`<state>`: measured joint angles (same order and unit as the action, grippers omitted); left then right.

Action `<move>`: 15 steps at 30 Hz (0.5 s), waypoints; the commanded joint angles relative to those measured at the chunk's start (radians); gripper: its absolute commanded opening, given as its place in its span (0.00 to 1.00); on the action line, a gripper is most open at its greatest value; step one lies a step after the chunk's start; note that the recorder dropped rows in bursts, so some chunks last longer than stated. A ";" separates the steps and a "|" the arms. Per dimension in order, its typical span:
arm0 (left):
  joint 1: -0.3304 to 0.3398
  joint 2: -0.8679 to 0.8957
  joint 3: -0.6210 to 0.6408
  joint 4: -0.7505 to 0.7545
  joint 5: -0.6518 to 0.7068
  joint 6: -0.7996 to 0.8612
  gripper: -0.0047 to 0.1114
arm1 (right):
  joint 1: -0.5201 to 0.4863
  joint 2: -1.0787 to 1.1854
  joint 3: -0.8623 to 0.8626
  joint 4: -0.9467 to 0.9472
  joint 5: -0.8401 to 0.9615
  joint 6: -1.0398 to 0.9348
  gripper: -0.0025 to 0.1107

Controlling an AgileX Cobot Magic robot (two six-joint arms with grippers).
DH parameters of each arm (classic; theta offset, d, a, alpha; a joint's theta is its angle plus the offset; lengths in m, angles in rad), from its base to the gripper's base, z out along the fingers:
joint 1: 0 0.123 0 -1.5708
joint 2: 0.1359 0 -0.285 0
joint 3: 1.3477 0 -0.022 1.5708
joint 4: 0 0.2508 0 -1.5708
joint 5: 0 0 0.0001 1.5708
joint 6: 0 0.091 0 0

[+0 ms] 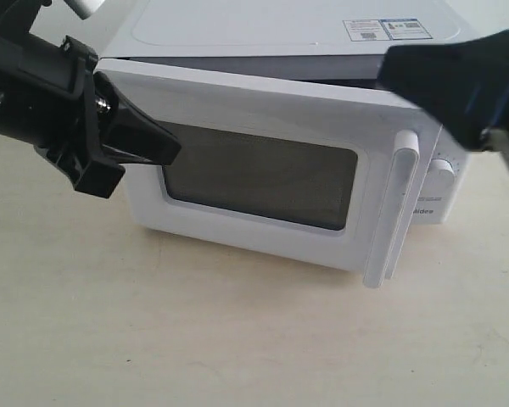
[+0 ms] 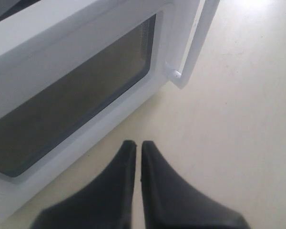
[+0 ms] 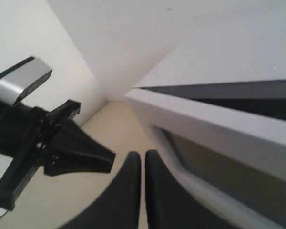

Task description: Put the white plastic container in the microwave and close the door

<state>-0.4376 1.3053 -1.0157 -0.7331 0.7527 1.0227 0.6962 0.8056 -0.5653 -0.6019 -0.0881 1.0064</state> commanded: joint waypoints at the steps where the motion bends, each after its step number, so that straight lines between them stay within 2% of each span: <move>1: -0.006 -0.002 -0.005 -0.011 -0.005 -0.013 0.08 | 0.076 0.076 -0.005 0.003 0.058 0.033 0.02; 5: -0.006 -0.002 -0.005 -0.011 -0.005 -0.013 0.08 | 0.082 0.230 -0.005 -0.019 0.319 -0.071 0.02; 9: -0.006 -0.002 -0.005 -0.011 -0.005 -0.025 0.08 | 0.082 0.353 -0.031 -0.118 0.153 -0.044 0.02; 12: -0.006 -0.002 -0.005 -0.011 -0.001 -0.037 0.08 | 0.082 0.424 -0.134 -0.121 0.193 -0.039 0.02; 15: -0.006 -0.002 -0.005 -0.011 -0.001 -0.044 0.08 | 0.082 0.407 -0.167 -0.117 0.218 -0.058 0.02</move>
<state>-0.4376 1.3053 -1.0157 -0.7331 0.7521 0.9924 0.7769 1.2279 -0.7154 -0.7096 0.1133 0.9652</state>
